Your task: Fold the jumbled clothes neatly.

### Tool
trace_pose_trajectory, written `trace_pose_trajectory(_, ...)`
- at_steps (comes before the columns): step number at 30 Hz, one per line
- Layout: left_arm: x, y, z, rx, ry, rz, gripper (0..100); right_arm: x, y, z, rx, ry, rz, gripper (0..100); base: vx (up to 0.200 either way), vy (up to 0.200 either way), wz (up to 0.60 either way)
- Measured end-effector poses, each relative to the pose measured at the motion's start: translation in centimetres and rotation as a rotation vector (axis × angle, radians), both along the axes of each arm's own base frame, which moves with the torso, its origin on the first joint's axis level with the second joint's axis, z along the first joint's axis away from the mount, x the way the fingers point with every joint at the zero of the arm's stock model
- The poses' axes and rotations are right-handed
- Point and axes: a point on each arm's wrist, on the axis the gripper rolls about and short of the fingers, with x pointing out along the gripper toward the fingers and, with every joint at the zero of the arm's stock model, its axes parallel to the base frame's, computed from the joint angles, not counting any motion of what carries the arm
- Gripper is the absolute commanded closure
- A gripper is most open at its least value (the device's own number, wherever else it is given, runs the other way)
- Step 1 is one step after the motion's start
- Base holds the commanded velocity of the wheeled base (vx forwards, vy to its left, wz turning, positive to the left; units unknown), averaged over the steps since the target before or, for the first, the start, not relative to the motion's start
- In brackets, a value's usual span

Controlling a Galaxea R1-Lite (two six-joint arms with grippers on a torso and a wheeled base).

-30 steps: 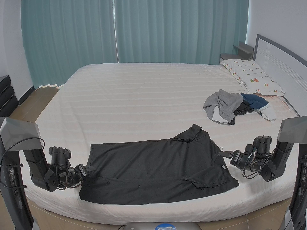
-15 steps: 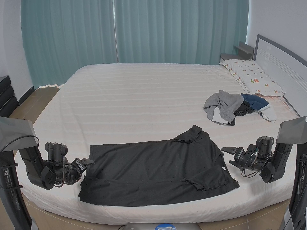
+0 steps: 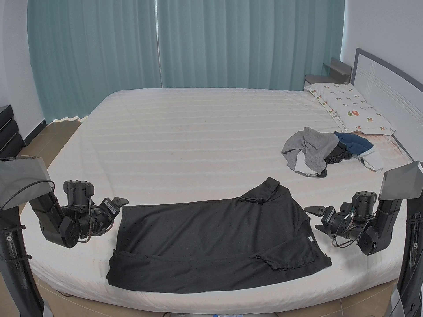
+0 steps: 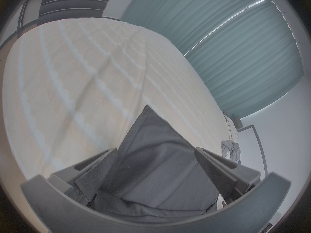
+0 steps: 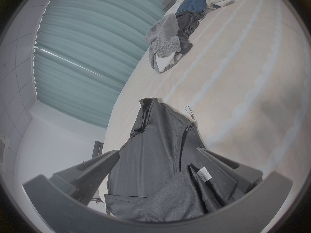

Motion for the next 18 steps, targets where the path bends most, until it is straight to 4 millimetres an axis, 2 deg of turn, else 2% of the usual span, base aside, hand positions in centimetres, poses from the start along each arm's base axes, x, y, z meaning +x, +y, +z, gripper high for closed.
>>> trace_pose_trajectory(5,2.6,0.0,0.7,0.025,-0.079,0.0,0,0.0,0.0,-0.1,-0.001,0.003,0.001,0,0.0,0.0,0.0)
trace_pose_trajectory(12,7.0,-0.6,0.2,0.076,-0.175,-0.041,0,-0.1,0.1,-0.2,-0.002,0.006,0.002,0,0.0,0.0,0.0)
trace_pose_trajectory(18,10.1,-0.7,-1.9,0.136,-0.214,-0.076,0,-0.1,0.2,-0.3,-0.005,0.008,0.004,0,0.0,0.0,0.0)
